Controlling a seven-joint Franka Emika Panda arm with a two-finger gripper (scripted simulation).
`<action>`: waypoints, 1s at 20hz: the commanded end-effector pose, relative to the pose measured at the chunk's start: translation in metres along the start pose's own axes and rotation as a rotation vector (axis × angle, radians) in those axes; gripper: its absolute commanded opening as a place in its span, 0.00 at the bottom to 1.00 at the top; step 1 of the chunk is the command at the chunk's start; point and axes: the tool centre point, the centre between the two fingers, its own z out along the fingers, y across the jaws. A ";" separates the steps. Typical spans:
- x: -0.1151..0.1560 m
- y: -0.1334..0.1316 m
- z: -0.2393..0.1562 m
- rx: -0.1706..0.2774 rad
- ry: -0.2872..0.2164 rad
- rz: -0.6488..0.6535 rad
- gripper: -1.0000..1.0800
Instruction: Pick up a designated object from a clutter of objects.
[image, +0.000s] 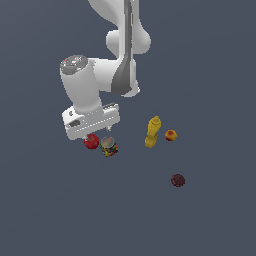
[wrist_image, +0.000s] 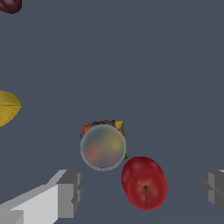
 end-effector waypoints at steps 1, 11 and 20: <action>-0.011 0.007 0.013 -0.001 -0.004 -0.041 0.96; -0.052 0.027 0.056 -0.005 -0.019 -0.174 0.96; -0.070 0.033 0.072 -0.006 -0.027 -0.228 0.96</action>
